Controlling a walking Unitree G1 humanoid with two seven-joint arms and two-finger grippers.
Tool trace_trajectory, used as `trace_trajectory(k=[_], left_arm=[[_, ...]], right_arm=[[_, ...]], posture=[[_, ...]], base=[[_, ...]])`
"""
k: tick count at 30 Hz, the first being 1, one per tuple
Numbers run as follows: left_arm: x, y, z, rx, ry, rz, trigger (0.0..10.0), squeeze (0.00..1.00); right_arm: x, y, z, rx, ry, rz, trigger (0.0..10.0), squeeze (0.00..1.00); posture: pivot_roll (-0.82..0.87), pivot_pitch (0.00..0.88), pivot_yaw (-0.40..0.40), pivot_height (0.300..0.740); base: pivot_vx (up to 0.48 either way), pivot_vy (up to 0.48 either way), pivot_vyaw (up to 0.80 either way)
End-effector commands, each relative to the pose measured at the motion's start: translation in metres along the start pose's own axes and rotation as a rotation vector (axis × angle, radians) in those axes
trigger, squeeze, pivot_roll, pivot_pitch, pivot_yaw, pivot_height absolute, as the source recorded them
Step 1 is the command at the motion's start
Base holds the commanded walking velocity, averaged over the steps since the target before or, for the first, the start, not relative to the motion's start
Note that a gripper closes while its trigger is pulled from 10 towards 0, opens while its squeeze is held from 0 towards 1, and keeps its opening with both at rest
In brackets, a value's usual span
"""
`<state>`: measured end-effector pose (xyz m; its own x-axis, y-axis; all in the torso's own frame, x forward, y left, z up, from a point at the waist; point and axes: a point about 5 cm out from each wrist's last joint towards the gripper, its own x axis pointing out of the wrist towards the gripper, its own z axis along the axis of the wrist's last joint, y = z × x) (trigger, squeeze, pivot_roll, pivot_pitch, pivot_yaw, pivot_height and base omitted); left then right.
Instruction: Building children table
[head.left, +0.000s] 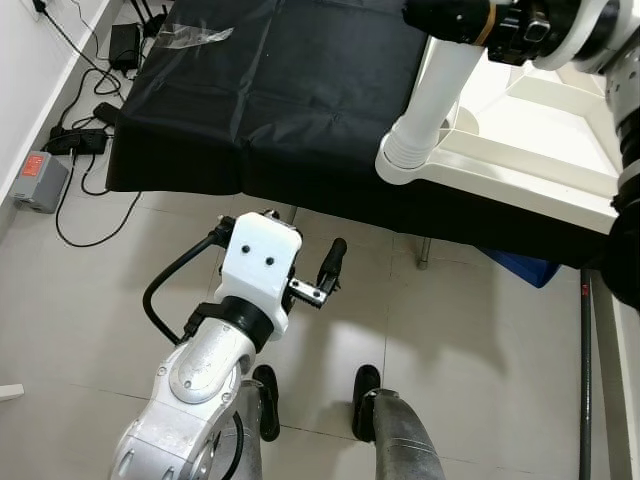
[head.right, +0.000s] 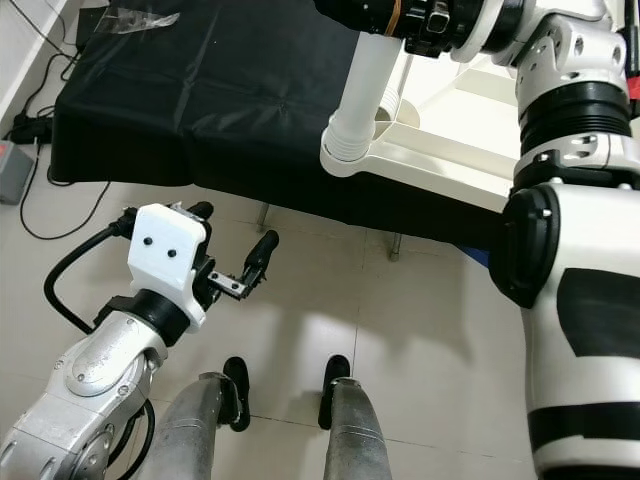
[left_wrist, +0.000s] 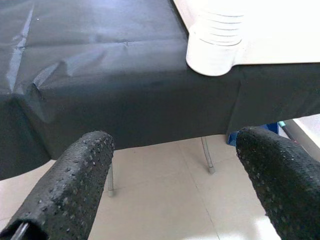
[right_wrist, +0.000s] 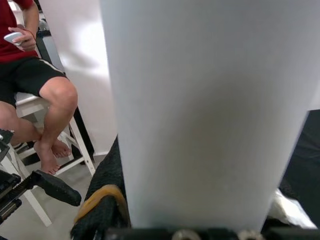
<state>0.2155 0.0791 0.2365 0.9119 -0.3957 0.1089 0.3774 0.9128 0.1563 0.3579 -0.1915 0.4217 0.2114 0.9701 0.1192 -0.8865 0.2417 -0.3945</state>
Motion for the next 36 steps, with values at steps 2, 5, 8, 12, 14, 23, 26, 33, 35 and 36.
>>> trace_trajectory(k=[2, 5, 8, 12, 14, 23, 26, 33, 35, 36], left_arm=[[-0.003, -0.004, -0.003, 0.002, 0.009, -0.029, 10.0, 0.00], [-0.003, -0.004, -0.003, -0.003, 0.010, -0.026, 10.0, 0.00], [-0.003, -0.004, -0.003, -0.009, 0.010, -0.023, 10.0, 0.00], [-0.002, -0.004, -0.003, -0.004, 0.010, -0.025, 10.0, 0.00], [-0.003, -0.004, -0.003, -0.003, 0.010, -0.025, 10.0, 0.00], [-0.002, -0.004, -0.003, -0.004, 0.009, -0.021, 10.0, 0.00], [-0.002, -0.004, -0.003, -0.005, 0.009, -0.020, 10.0, 0.00], [-0.002, -0.004, -0.003, -0.006, 0.008, -0.018, 10.0, 0.00], [-0.002, -0.004, -0.003, -0.005, 0.007, -0.018, 10.0, 0.00], [-0.002, -0.004, -0.003, -0.003, 0.007, -0.018, 10.0, 0.00]], right_arm=[[-0.005, 0.001, -0.006, -0.030, 0.052, -0.015, 10.0, 0.00], [-0.005, 0.001, -0.009, -0.041, 0.072, -0.008, 10.0, 0.00], [-0.005, 0.002, -0.010, -0.048, 0.082, -0.005, 10.0, 0.00], [-0.006, 0.003, -0.013, -0.068, 0.100, 0.000, 10.0, 0.00], [-0.006, 0.003, -0.014, -0.073, 0.104, -0.006, 10.0, 0.00], [-0.007, 0.005, -0.025, -0.070, 0.121, -0.043, 10.0, 0.00], [-0.007, 0.005, -0.026, -0.073, 0.120, -0.060, 10.0, 0.00], [-0.009, 0.004, -0.032, -0.056, 0.136, -0.105, 10.0, 0.00], [-0.010, 0.004, -0.033, -0.059, 0.141, -0.121, 10.0, 0.00], [-0.011, 0.004, -0.036, -0.058, 0.147, -0.140, 10.0, 0.00]], posture=[[0.18, 0.442, -0.044, 0.740], [0.17, 0.443, -0.045, 0.740], [0.17, 0.443, -0.045, 0.740], [0.17, 0.441, -0.046, 0.740], [0.17, 0.441, -0.046, 0.740], [0.17, 0.441, -0.048, 0.740], [0.17, 0.441, -0.048, 0.740], [0.17, 0.441, -0.048, 0.740], [0.17, 0.441, -0.048, 0.740], [0.17, 0.441, -0.048, 0.740]], base=[[0.000, 0.000, 0.00], [0.000, 0.000, 0.00], [0.000, 0.000, 0.00], [0.000, 0.000, 0.00], [0.000, 0.000, 0.00], [0.000, 0.000, 0.00], [0.000, 0.000, 0.00], [0.000, 0.000, 0.00], [0.000, 0.000, 0.00], [0.000, 0.000, 0.00]])
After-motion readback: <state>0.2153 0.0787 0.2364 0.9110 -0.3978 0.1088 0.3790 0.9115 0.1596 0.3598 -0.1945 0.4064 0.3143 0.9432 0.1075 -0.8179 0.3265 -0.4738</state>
